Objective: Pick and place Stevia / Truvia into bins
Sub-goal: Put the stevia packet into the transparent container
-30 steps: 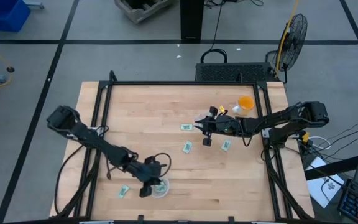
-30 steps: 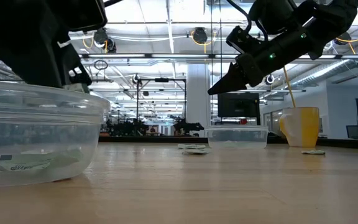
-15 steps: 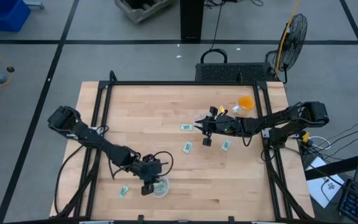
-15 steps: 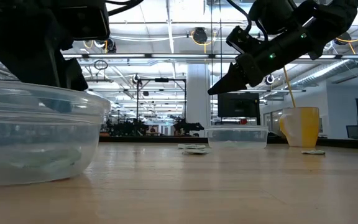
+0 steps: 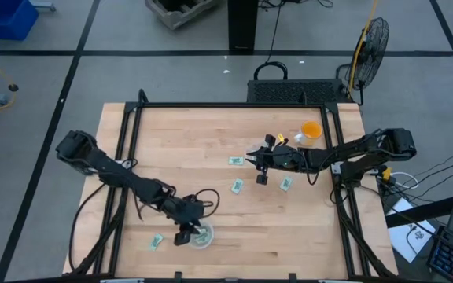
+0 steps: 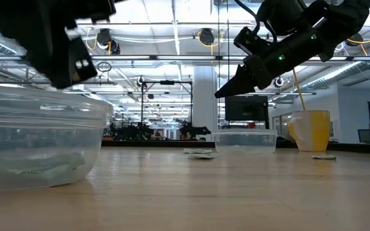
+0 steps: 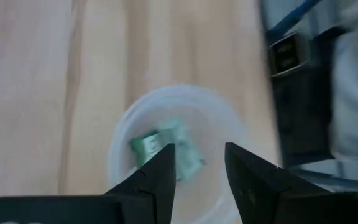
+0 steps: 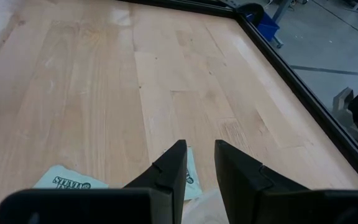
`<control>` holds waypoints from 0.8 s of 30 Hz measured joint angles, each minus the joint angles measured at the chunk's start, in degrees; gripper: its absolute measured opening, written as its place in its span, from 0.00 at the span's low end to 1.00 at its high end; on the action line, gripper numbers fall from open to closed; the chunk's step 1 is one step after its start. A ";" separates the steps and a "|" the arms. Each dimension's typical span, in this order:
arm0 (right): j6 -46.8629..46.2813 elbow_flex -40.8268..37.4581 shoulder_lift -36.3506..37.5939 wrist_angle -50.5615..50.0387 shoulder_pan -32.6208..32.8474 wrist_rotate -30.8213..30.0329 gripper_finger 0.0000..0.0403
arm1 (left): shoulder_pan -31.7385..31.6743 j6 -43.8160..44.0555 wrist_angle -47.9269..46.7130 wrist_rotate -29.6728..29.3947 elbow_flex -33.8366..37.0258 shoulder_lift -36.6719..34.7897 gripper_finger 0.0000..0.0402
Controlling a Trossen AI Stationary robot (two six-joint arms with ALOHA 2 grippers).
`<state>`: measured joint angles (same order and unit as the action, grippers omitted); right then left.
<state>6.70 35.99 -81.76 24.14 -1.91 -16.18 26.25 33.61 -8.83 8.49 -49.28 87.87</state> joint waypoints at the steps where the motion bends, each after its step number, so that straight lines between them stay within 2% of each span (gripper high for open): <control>1: 0.01 0.00 0.00 0.00 0.00 0.00 0.19 | -0.13 0.06 -0.09 0.39 0.00 -1.22 0.36; 6: 0.01 0.00 0.00 0.01 0.00 0.01 0.19 | -0.14 -1.38 -3.91 -0.99 0.00 -8.25 0.36; 9: 0.00 0.00 -0.02 -0.01 0.01 0.02 0.19 | 0.26 2.59 -10.21 -2.82 -0.02 -11.81 0.36; 11: 0.00 0.00 0.00 -0.02 0.00 0.02 0.19 | 0.84 9.40 -16.74 -3.14 -0.02 -13.05 0.36; 16: 0.00 0.00 0.00 -0.26 0.00 0.02 0.19 | 4.78 32.25 -30.11 1.09 0.01 -12.62 0.36; 19: 0.00 0.00 0.00 -0.24 0.00 0.02 0.19 | 8.61 44.27 -33.68 2.20 0.03 -11.44 0.36; 24: 0.00 0.00 0.00 -0.37 0.00 0.02 0.19 | 15.49 53.37 -34.09 1.40 0.00 -9.64 0.36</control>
<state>6.70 35.99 -81.76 23.77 -1.91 -16.16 41.73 86.98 -42.92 9.89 -49.28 78.23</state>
